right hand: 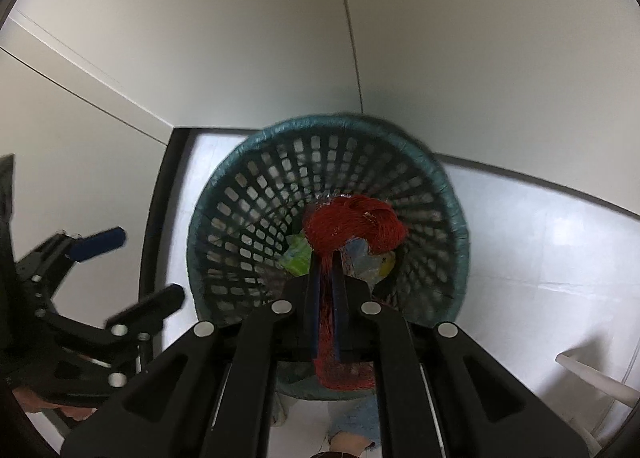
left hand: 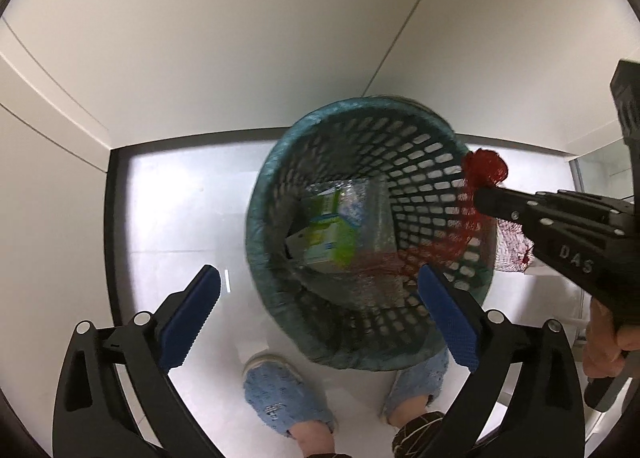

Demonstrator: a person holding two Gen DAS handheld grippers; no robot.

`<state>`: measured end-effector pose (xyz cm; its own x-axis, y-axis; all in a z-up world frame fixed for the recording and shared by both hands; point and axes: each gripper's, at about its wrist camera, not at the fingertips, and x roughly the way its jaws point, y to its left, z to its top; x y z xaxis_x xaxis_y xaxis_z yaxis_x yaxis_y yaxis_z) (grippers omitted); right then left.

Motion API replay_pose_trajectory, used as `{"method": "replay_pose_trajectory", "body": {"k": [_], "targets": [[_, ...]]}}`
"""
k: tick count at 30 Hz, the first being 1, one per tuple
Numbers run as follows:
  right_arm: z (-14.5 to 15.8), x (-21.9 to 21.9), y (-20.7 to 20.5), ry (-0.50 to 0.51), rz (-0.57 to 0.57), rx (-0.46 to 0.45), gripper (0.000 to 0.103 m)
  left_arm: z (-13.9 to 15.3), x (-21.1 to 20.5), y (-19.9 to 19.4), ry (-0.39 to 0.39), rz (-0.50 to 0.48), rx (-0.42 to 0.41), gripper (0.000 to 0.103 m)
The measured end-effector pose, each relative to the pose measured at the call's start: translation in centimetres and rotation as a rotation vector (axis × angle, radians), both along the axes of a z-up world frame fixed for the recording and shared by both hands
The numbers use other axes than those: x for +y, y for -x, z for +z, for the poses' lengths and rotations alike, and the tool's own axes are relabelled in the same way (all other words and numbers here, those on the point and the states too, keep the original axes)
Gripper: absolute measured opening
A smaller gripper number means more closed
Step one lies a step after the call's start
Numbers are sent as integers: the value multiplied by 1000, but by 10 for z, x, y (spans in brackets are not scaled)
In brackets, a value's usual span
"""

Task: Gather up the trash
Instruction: 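Open the left tool to drop the green box while the right tool releases the red mesh bag, then raise both tools from the basket back up to the counter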

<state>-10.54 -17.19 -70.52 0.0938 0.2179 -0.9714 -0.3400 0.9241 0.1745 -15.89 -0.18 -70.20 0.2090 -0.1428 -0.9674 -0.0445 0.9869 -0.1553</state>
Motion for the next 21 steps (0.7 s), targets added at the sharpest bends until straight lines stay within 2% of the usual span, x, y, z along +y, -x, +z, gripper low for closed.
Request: {"method": "replay_pose_trajectory", "body": {"k": [2,4,6,9,15,21], "targets": [[-7,4,0,9,8,7,8,-2,6,-1,1,8,6,97],[-9,4,1,8,3,21,26,-2,11,-1,-2,13,8,97],[-8,3,2,13,-17,14,52,-2,17,-1,-8,20,7,97],[-4,1,4,32,-40,2,69,1,22,1,-5,38,5,97],[10,-2,6,50,-75,-18,84,11,28,5,-3,47,1,97],[49,-3,16,60,-100,-59,91,36,32,11,-12,65,-8,97]]}}
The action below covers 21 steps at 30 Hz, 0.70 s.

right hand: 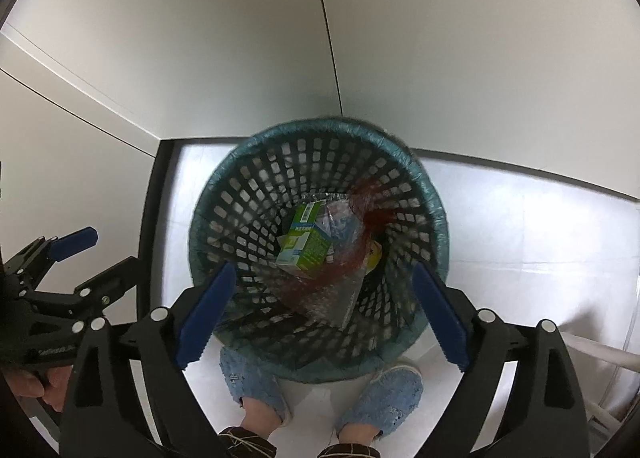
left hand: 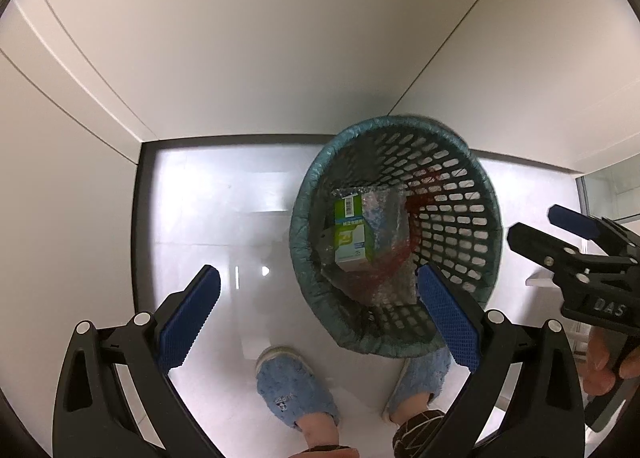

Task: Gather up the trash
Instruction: 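Raise both tools from the basket back up to the counter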

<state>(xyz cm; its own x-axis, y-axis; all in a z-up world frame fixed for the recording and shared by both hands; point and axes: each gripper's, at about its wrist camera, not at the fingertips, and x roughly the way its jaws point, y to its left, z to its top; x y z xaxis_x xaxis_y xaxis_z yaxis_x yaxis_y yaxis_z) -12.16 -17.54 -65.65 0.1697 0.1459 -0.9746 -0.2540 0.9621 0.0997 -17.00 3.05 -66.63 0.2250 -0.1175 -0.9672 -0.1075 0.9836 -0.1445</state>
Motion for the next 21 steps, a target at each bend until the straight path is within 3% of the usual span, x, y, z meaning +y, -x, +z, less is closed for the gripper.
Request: {"method": "replay_pose_trajectory", "body": {"k": [4,11,21], "targets": [[39,-1,8,5,-4,-30,93,33,0,6,11,2,-10,97],[123,-6,15,12,-4,-60,95,117,2,11,12,-3,-65,97],[293,-10,20,-36,-6,-170,95,270,3,13,7,-21,-175,97]]}}
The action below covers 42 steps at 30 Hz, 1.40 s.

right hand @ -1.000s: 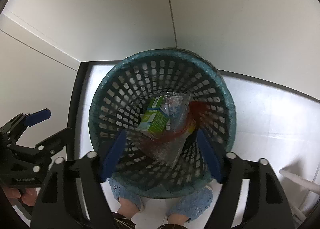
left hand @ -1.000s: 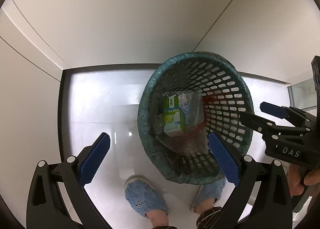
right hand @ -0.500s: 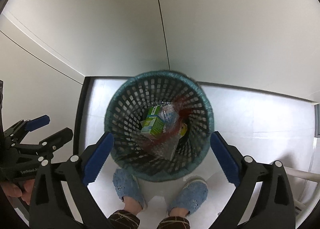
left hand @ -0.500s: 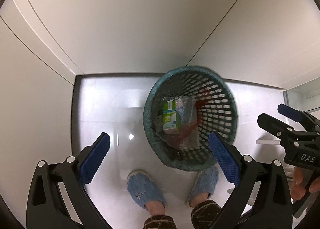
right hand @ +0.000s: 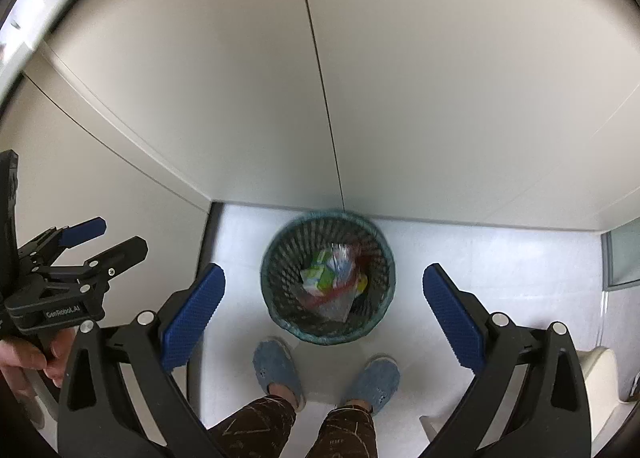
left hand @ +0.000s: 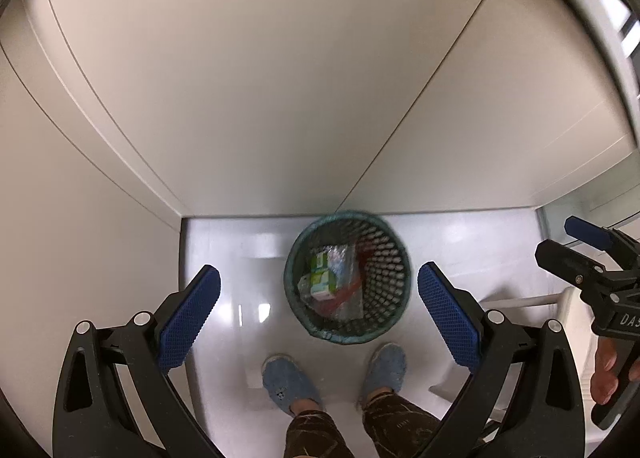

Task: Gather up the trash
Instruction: 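Raise both tools from the basket back up to the counter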

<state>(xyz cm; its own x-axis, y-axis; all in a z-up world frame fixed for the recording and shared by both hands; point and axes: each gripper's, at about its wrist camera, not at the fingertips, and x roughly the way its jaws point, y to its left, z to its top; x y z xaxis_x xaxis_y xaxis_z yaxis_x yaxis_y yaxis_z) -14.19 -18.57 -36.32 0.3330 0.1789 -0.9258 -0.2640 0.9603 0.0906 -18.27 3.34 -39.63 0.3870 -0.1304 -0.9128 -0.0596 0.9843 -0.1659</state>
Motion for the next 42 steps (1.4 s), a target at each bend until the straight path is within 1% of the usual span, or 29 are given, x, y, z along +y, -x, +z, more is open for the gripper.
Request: {"method": "replay_pose_trajectory", "body": {"k": [3,6,8,12,15,20,23,26,28,32,38,42], "targets": [[41,-1,3,0,2,-35,95,51,0,2,-3,-30,-49,97],[80,0,4,-8,-20,-63,95,100,0,1,-21,-47,-95,97],[103,1,1,-8,-29,-83,95,129,3,-1,-11,-50,-117,97],[157,4,-4,-1,-29,-148,95,178,5,-10,-31,-60,-158,97],[194,7,-8,4,-41,-197,95,205,11,-14,-20,-54,-185,97],[244,8,-14,-1,-90,-257,95,249,17,-25,-27,-57,-243,97],[268,8,-19,19,-139,-294,95,273,18,-32,-61,-68,-272,97],[283,6,-25,3,-166,-306,95,299,20,-40,-78,-71,-310,97],[291,7,-33,-1,-175,-308,95,314,24,-47,-75,-66,-330,97],[309,12,-53,19,-166,-327,95,336,28,-65,-82,-55,-358,97],[330,17,-99,20,-135,-342,95,357,27,-103,-79,-44,-385,97],[332,17,-143,12,-92,-341,95,360,21,-140,-89,-17,-384,97]]}}
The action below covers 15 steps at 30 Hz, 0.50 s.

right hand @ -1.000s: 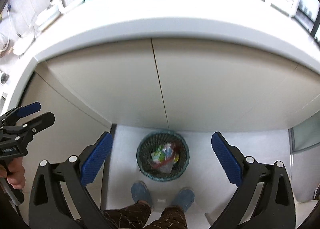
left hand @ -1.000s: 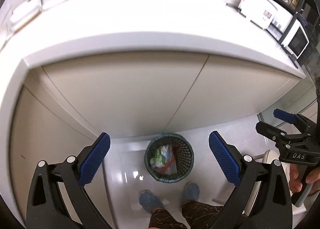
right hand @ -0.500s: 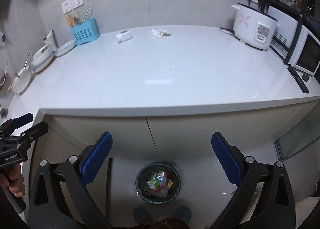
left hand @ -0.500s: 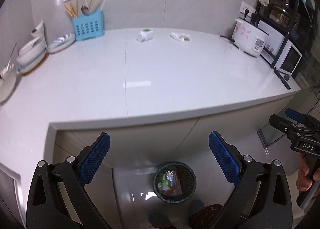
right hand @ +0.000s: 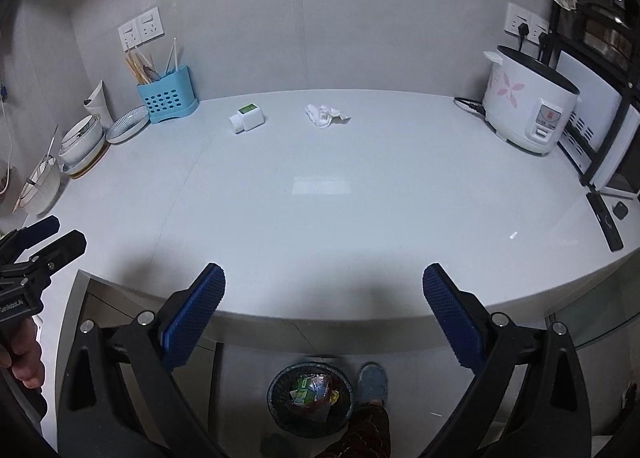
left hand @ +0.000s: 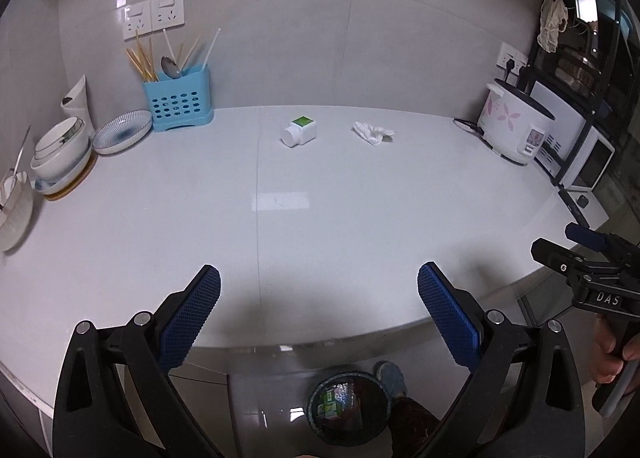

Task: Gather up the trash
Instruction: 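Raise both tools from the basket back up to the counter, then grasp the white pill bottle with the left tool while the right tool grasps the crumpled tissue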

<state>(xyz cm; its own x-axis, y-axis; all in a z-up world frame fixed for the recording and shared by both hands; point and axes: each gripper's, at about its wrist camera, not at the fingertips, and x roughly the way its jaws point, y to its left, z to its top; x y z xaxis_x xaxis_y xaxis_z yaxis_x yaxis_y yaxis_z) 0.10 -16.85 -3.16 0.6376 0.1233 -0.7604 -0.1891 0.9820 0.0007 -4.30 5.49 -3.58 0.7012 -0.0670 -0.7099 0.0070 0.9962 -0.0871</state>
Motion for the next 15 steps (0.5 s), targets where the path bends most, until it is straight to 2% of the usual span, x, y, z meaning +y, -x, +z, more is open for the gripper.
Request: {"method": "replay_pose_trajectory", "body": {"k": [5,9,15], "targets": [[-5,2,-78,6,76,10,95,-5,-2,-52,-1,68,10,97],[-5,2,-136,17,128,27,95,-5,-5,-97,68,122,41,97],[-4,14,-215,41,204,62,95,-4,-5,-138,62,202,65,97]]}}
